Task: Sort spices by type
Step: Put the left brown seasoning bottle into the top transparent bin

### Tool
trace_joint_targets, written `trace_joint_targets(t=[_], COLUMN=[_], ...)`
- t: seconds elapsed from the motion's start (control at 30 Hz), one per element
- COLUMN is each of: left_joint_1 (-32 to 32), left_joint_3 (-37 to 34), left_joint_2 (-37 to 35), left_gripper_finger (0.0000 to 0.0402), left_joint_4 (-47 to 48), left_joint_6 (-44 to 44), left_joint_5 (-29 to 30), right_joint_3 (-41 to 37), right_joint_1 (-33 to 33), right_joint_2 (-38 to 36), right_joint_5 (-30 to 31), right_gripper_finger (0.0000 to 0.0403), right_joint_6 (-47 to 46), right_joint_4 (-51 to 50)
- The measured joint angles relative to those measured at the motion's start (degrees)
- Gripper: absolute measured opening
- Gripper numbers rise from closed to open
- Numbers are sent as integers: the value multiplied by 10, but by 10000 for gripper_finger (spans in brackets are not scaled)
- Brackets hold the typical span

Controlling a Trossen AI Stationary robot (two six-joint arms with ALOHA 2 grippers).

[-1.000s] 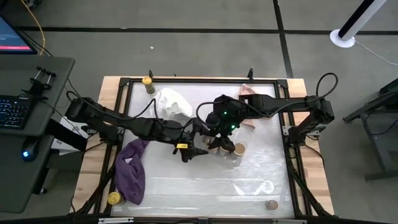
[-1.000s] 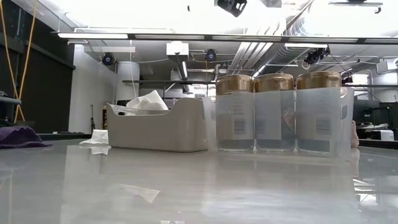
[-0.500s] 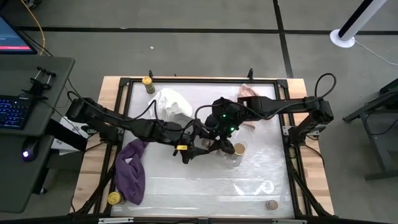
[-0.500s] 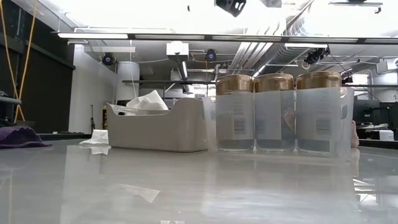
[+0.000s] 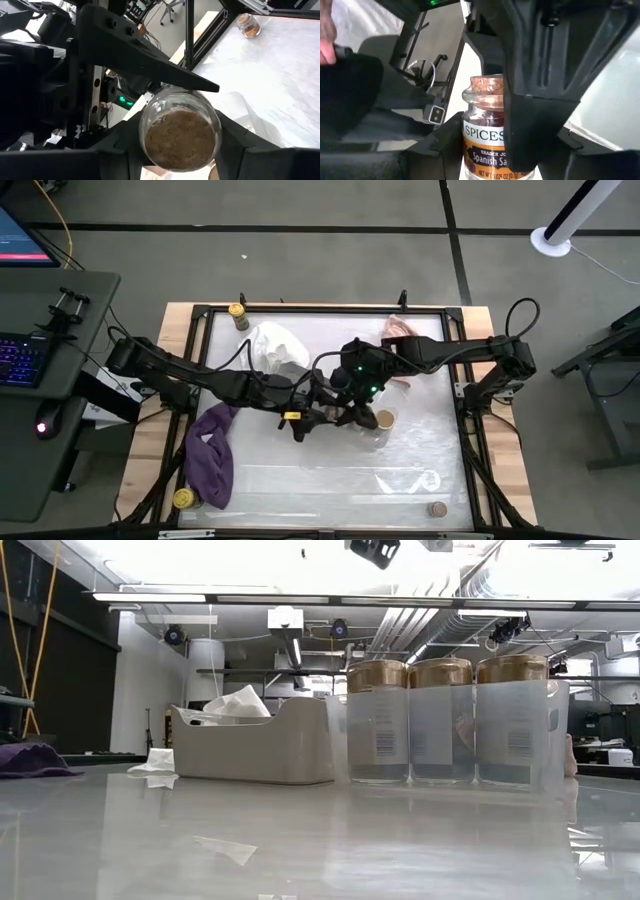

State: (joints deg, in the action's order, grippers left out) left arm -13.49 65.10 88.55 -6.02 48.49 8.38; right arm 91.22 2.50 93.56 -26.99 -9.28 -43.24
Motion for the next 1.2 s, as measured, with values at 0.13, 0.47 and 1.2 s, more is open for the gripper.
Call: trace_joint_targets(t=[0.13,0.47,1.2], left_joint_1=[0,2,286], left_joint_3=[0,-1,482], left_joint_2=[-1,-2,261], left_gripper_finger=[151,151,151], left_joint_4=[10,74,587], left_joint_6=[2,-55,-412], left_joint_5=[-4,53,-38], right_joint_3=[5,117,111], right_joint_1=[-1,-45,-60], right_joint_2=[0,-2,-115], right_joint_5=[16,45,356], right_gripper_finger=[234,376,362], right_joint_6=[-66,-56,-103], right_joint_4=[5,-133,-370])
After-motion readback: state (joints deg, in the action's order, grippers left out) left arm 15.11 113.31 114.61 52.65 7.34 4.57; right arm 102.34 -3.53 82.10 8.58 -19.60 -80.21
